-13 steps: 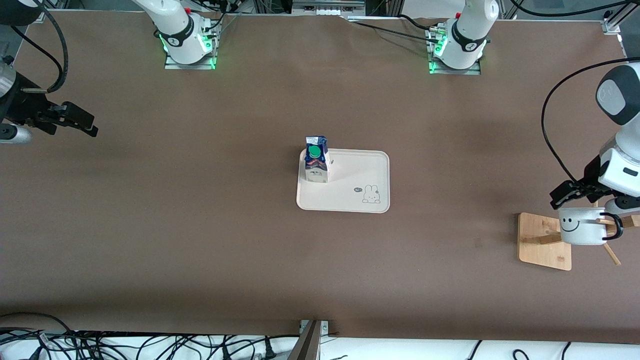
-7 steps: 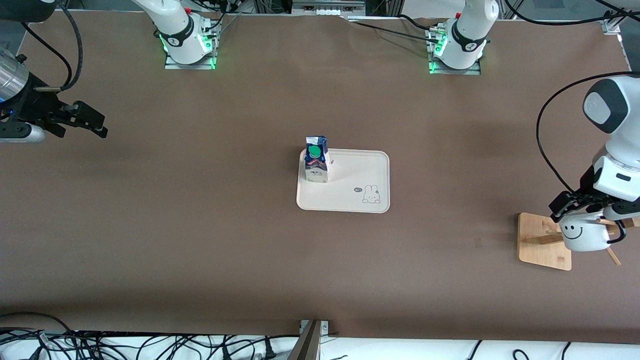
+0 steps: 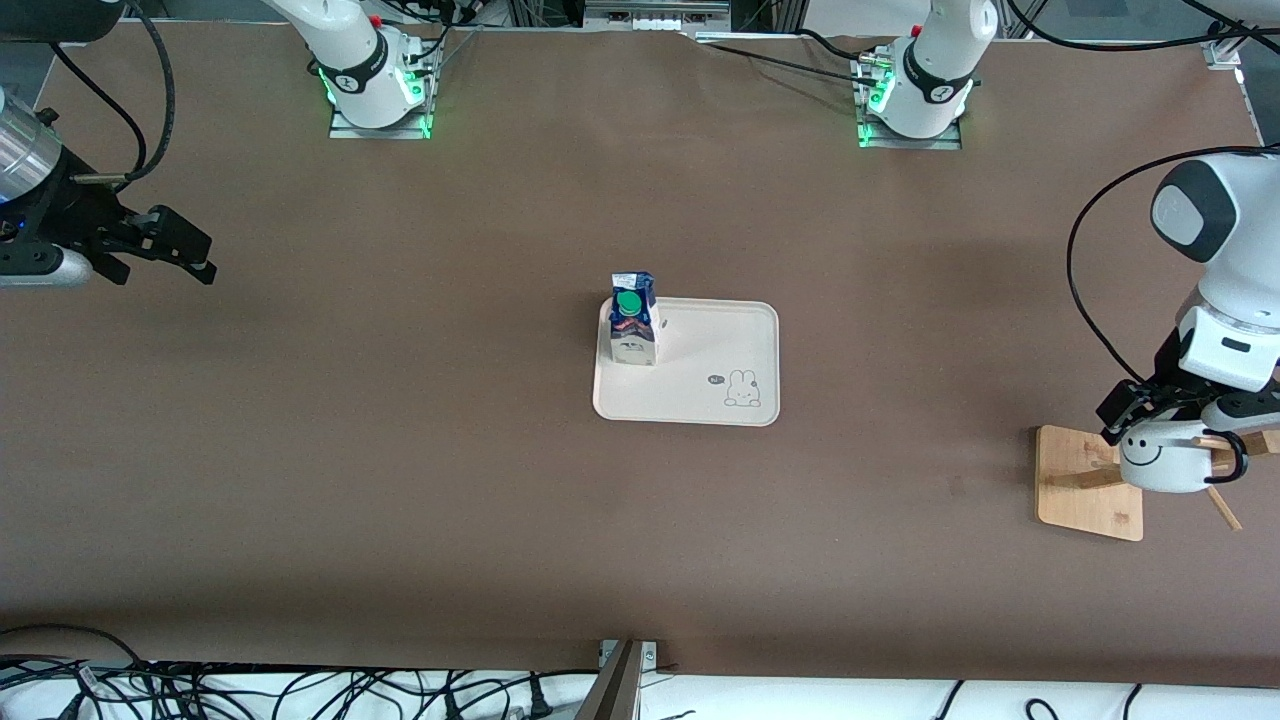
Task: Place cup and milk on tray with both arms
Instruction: 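Grasp the white mug rim with the left gripper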
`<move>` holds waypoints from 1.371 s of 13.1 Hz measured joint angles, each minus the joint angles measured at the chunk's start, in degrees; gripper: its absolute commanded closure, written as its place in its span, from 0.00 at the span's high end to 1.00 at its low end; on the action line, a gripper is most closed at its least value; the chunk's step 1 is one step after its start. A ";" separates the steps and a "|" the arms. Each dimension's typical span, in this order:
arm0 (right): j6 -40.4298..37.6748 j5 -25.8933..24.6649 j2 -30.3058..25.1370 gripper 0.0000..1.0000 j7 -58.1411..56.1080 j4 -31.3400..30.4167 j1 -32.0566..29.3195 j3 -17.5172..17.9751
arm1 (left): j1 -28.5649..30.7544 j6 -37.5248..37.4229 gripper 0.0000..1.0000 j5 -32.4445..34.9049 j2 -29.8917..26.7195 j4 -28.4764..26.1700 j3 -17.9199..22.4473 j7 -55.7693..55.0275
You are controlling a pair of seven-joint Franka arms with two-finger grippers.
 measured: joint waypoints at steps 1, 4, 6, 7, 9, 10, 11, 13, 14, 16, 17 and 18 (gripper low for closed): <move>0.00 -0.13 0.00 1.00 0.00 0.00 0.06 0.00 | 0.00 1.49 0.46 0.00 -0.56 -1.41 0.00 0.18; 0.17 -0.29 0.00 1.00 0.00 0.01 0.06 0.00 | 0.00 2.71 0.14 0.00 -1.48 -3.18 0.00 1.40; 0.62 -0.31 0.00 1.00 0.00 0.01 0.06 0.00 | 0.00 2.76 0.00 0.00 -1.66 -3.19 -0.03 1.58; 0.87 -0.31 0.00 1.00 0.00 0.01 0.07 0.00 | -0.01 2.77 0.00 -0.02 -1.78 -3.19 -0.19 1.58; 1.31 -0.31 0.00 1.00 -0.01 0.01 0.20 0.01 | -0.02 2.77 0.00 -0.04 -1.83 -3.19 -0.50 1.58; 1.34 -0.31 0.00 1.00 -0.02 0.01 0.27 0.01 | -0.01 2.77 0.00 -0.04 -1.84 -3.19 -0.48 1.58; 1.35 -0.31 0.00 1.00 -0.05 0.01 0.32 0.01 | -0.01 2.78 0.00 -0.04 -1.84 -3.19 -0.48 1.58; 1.48 -0.32 0.00 1.00 -0.13 0.01 0.33 0.01 | -0.01 2.79 0.00 -0.04 -1.88 -3.16 -0.50 1.58; 1.53 -0.32 0.00 1.00 -0.19 0.01 0.33 0.01 | -0.01 2.61 0.00 -0.04 -1.94 -3.12 -0.56 1.58; 1.55 -0.32 0.00 1.00 -0.21 0.01 0.33 0.01 | -0.01 1.26 0.00 -0.75 -2.17 -2.70 -1.35 1.58; 1.56 -0.32 0.00 1.00 -0.22 0.01 0.33 0.00 | -0.03 0.07 0.00 -0.95 -2.46 -2.23 -2.20 1.54; 1.56 -0.32 0.00 1.00 -0.23 0.01 0.33 0.00 | -0.04 -1.44 0.00 -0.99 -2.91 -1.69 -2.90 1.49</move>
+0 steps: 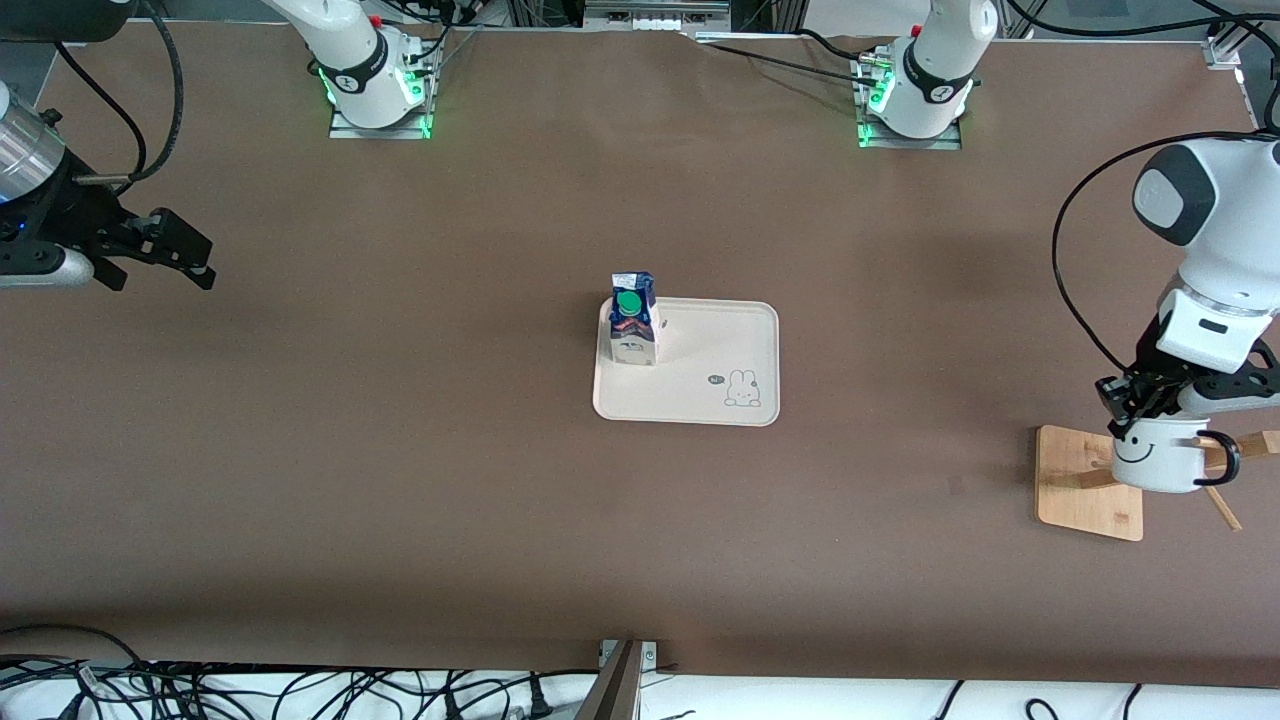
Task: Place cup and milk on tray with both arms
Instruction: 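Grasp the white mug rim with the left gripper, then lift the white mug off the stand peg with the left gripper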
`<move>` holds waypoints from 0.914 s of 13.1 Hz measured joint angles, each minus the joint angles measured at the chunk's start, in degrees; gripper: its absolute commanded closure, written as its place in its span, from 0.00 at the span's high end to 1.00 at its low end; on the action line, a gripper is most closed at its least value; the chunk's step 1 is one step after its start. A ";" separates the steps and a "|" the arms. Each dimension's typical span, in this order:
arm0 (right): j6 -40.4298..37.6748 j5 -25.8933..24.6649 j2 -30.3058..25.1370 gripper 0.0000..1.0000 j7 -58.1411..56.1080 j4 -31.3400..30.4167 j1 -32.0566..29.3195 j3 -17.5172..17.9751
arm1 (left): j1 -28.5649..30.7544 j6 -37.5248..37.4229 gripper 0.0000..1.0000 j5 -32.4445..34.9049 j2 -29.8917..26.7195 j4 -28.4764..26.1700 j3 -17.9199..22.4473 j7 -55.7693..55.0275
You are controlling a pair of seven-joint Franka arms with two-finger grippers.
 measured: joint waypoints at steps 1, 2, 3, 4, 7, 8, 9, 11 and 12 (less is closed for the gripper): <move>0.00 0.00 0.00 1.00 -0.01 0.00 0.00 0.00 | -0.01 -1.51 0.00 -0.02 -0.54 0.39 -0.55 0.00; 0.00 0.00 0.00 1.00 -0.02 0.00 0.00 0.00 | -0.01 -2.17 0.00 -0.02 -0.99 0.60 -1.01 0.00; 0.00 0.00 0.00 1.00 -0.02 0.00 0.00 0.00 | -0.03 -2.55 0.00 -0.03 -1.38 0.72 -1.57 0.00; 0.00 0.00 0.00 1.00 -0.02 0.00 0.00 0.00 | -0.03 -3.02 0.00 -0.03 -1.68 0.97 -2.20 0.00; 0.00 -0.01 0.00 1.00 -0.03 0.00 0.00 -0.02 | -0.06 -6.52 0.01 -0.04 -2.31 2.71 -4.69 0.00; 0.00 -0.01 0.00 1.00 -0.03 0.00 0.00 -0.03 | -0.08 -7.10 0.01 -0.04 -2.38 3.31 -5.69 -0.02; 0.00 -0.01 0.00 1.00 -0.03 0.00 0.00 -0.06 | -0.08 -7.31 0.01 -0.04 -2.42 3.64 -6.49 -0.11; -0.01 -0.01 0.00 1.00 -0.04 0.00 -0.01 -0.15 | -0.09 -7.35 0.01 -0.04 -2.45 3.76 -7.57 -0.18; -0.01 -0.01 0.00 1.00 -0.05 0.00 -0.01 -0.18 | -0.09 -7.35 0.01 -0.04 -2.45 3.81 -7.84 -0.18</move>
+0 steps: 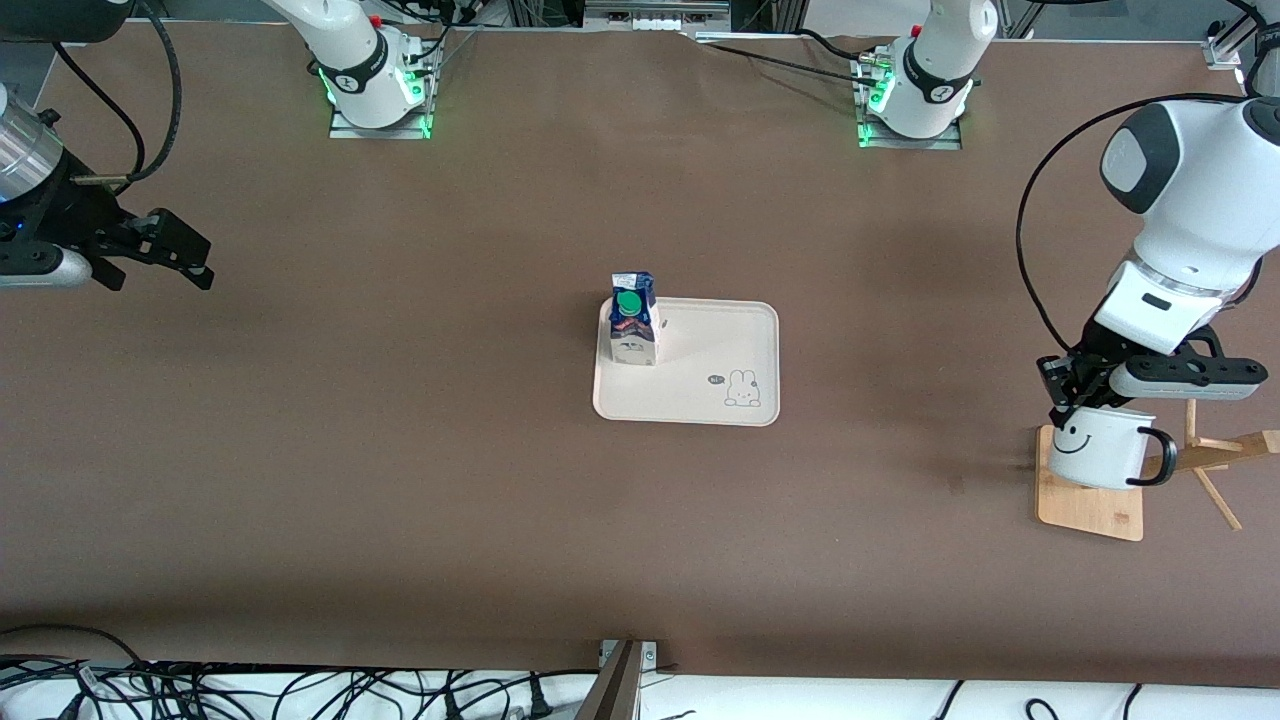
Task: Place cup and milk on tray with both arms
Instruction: 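Lift the white mug off the stand peg with the left gripper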
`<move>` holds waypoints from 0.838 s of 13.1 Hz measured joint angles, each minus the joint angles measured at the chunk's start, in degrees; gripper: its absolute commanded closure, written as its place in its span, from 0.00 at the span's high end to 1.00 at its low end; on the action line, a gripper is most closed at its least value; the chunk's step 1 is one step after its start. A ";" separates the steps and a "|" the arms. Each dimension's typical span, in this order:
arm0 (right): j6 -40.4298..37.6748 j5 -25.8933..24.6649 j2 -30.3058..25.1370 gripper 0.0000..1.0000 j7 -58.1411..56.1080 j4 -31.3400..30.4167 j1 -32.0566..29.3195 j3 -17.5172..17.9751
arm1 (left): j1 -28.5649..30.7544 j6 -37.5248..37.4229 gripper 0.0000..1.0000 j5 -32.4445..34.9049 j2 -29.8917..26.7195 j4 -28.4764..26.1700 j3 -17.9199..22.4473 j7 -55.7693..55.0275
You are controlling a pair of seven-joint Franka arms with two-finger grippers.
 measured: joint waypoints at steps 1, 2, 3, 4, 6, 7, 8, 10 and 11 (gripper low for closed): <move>0.00 0.00 0.00 1.00 0.00 0.00 0.00 -0.01 | 0.00 0.00 0.01 0.00 -0.01 0.14 -0.08 0.00; -0.01 0.00 0.00 1.00 0.00 0.00 0.00 -0.02 | 0.01 0.00 0.01 -0.01 -0.01 0.31 -0.08 0.00; -0.01 0.00 0.00 1.00 0.00 0.00 0.00 -0.04 | 0.01 0.00 0.01 -0.01 -0.01 0.43 -0.08 0.00; -0.02 0.00 0.00 1.00 0.00 0.00 -0.01 -0.07 | 0.01 0.00 0.01 -0.01 -0.01 0.49 -0.08 0.00; -0.03 -0.01 0.00 1.00 0.00 0.00 -0.03 -0.09 | 0.01 0.00 0.01 -0.01 -0.01 0.52 -0.08 0.00; -0.04 -0.01 0.00 1.00 -0.01 0.00 -0.03 -0.09 | 0.01 0.00 0.01 -0.01 -0.01 0.53 -0.11 0.00; -0.04 -0.01 0.00 1.00 -0.01 0.00 -0.03 -0.09 | 0.01 0.00 0.01 -0.01 -0.01 0.54 -0.23 -0.09; -0.04 -0.01 0.00 1.00 -0.01 0.00 -0.03 -0.09 | -0.01 0.00 0.01 -0.03 -0.01 0.54 -0.68 -0.70; -0.04 -0.01 0.00 1.00 -0.01 0.00 -0.03 -0.10 | -0.01 0.00 0.01 -0.03 -0.01 0.54 -0.79 -0.80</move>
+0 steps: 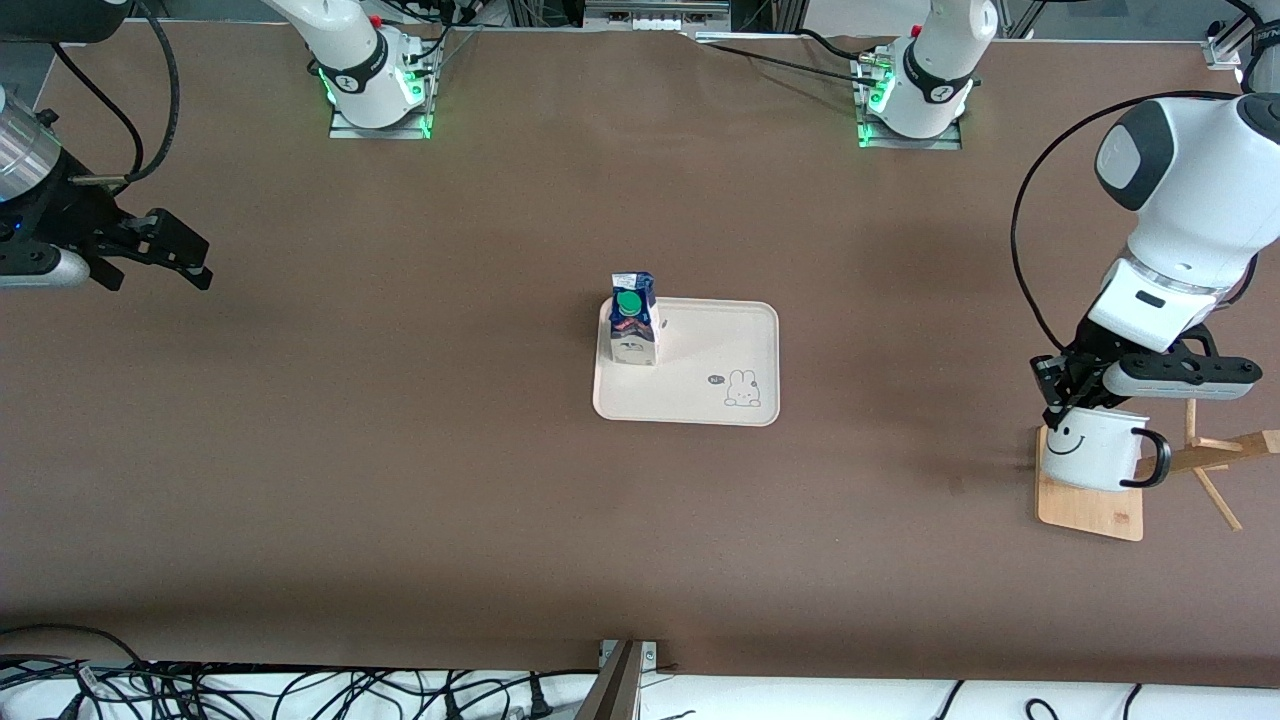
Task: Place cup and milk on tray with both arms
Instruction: 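Lift the white mug off the stand peg with the left gripper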
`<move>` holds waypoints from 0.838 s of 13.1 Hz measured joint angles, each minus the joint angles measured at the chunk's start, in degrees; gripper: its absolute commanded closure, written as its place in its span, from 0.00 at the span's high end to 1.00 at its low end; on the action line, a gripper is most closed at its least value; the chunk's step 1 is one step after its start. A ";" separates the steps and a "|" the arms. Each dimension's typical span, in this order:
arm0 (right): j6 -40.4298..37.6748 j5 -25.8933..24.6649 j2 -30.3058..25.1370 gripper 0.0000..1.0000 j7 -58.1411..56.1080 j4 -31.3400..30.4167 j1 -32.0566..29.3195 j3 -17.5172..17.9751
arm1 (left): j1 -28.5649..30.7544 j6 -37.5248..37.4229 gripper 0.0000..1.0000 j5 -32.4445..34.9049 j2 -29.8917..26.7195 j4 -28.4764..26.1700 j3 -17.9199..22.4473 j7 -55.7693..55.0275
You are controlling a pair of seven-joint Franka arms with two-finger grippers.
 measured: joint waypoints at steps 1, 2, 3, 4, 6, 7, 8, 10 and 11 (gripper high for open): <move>0.00 0.00 0.00 1.00 0.00 0.00 0.00 0.00 | 0.00 0.00 0.02 0.00 0.00 0.00 -0.03 -0.05; 0.00 0.00 0.00 1.00 0.00 0.00 0.00 0.00 | 0.00 0.00 0.05 -0.01 0.00 0.00 -0.03 -0.08; 0.00 0.00 0.00 1.00 0.00 0.00 0.00 0.00 | 0.00 0.00 0.05 -0.02 0.00 0.00 -0.07 -0.32; 0.00 0.00 0.00 1.00 0.00 0.00 0.00 0.00 | 0.01 0.00 0.05 -0.02 0.00 0.00 -0.24 -1.25; 0.00 0.00 0.00 1.00 0.00 0.00 0.00 -0.01 | -0.03 0.00 0.04 -0.02 0.00 0.00 -1.94 -3.45; 0.00 0.00 0.00 1.00 0.00 0.00 -0.01 -0.02 | -0.10 -0.02 0.03 -0.02 0.00 0.00 -3.37 -4.23; -0.02 0.00 0.00 1.00 -0.01 0.00 -0.01 -0.03 | -0.23 -0.07 0.02 -0.02 0.00 0.00 -4.82 -4.68; -0.02 -0.01 0.00 1.00 -0.01 0.00 -0.01 -0.03 | -0.54 -0.42 0.02 -0.02 0.06 -0.02 -6.77 -5.26; -0.03 -0.01 0.00 1.00 -0.01 0.00 -0.01 -0.03 | -0.61 -0.83 0.01 -0.02 0.28 -0.09 -7.59 -5.30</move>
